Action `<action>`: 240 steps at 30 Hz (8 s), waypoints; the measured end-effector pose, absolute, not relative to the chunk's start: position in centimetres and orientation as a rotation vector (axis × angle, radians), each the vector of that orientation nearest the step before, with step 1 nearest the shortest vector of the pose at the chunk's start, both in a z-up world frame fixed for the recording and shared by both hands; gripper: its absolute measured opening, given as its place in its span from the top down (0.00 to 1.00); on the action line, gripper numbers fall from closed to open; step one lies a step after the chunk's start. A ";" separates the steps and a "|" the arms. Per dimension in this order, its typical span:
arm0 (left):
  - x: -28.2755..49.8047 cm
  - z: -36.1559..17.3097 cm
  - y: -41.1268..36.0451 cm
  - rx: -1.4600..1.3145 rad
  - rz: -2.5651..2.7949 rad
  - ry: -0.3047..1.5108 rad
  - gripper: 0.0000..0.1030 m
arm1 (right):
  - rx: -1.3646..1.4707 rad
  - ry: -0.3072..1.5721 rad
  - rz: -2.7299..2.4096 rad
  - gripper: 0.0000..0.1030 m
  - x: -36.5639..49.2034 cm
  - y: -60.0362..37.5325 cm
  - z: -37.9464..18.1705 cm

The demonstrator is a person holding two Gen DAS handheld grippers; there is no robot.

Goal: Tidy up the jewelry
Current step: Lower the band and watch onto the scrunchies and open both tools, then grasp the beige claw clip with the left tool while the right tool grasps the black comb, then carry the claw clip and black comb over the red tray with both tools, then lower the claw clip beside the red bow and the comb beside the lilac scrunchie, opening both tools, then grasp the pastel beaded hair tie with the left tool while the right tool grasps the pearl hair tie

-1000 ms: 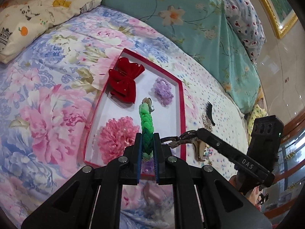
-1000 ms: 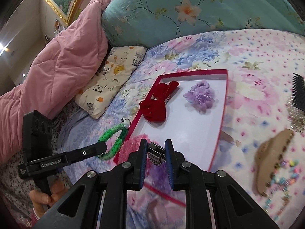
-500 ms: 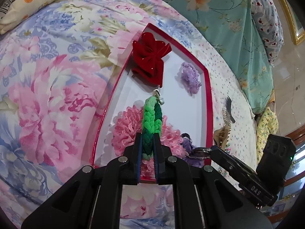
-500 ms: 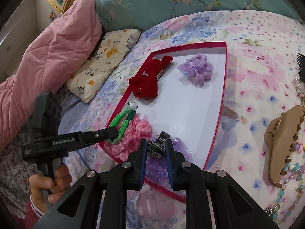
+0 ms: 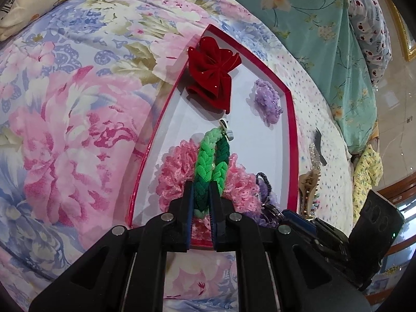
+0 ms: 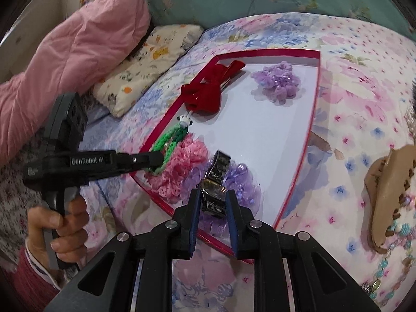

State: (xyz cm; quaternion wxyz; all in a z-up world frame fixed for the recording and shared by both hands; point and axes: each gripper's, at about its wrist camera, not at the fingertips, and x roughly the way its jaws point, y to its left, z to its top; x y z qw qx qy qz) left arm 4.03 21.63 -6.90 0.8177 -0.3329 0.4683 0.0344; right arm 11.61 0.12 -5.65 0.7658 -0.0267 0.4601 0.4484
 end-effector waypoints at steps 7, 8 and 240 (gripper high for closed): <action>3.8 -7.0 21.9 -0.711 0.093 1.011 0.91 | -0.077 1.028 0.974 0.77 11.6 0.7 -6.4; 3.8 -7.0 21.9 -0.712 0.097 1.013 0.90 | -0.081 1.029 0.974 0.77 11.6 0.8 -6.4; 7.4 -0.6 19.8 -0.574 0.149 0.894 0.19 | 0.324 0.984 0.684 0.14 20.2 -10.5 -1.3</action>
